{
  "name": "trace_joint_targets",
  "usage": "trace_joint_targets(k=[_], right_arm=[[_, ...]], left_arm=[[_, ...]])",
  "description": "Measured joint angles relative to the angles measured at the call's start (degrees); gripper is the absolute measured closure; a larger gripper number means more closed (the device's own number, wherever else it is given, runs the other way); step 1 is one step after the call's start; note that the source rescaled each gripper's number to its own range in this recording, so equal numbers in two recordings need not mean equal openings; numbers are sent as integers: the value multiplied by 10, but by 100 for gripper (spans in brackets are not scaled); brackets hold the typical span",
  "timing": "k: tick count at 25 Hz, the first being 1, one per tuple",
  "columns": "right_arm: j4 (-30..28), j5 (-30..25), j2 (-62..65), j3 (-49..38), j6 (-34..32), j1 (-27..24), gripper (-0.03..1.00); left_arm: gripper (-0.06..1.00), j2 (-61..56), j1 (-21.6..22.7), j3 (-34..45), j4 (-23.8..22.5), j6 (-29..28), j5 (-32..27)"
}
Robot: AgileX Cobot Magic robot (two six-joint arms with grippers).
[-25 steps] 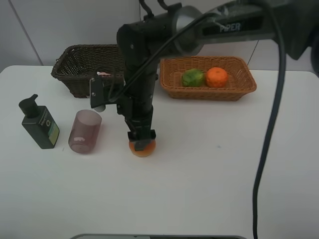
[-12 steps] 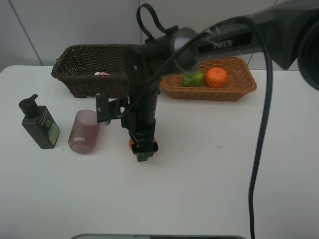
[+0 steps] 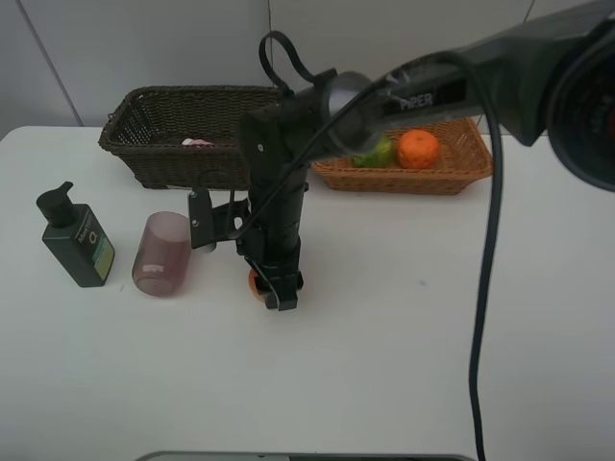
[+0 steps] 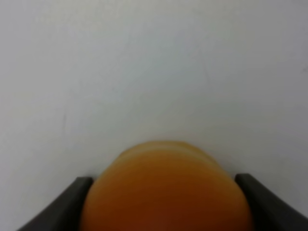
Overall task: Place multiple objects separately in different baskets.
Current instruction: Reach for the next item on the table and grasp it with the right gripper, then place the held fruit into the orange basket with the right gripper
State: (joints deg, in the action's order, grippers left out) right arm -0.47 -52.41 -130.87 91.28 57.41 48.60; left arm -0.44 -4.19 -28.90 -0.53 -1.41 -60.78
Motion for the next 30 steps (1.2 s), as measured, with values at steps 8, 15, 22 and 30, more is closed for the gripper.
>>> trace_joint_targets(k=[8, 15, 22, 30], right_arm=[[0, -2, 0, 0, 0, 0, 49], [0, -2, 0, 0, 0, 0, 49], [1, -24, 0, 11, -18, 0, 49], [5, -77, 9, 129, -338, -26, 49]], left_arm=[[13, 0, 0, 0, 0, 0, 0], [13, 0, 0, 0, 0, 0, 0], [13, 0, 0, 0, 0, 0, 0], [13, 0, 0, 0, 0, 0, 0]])
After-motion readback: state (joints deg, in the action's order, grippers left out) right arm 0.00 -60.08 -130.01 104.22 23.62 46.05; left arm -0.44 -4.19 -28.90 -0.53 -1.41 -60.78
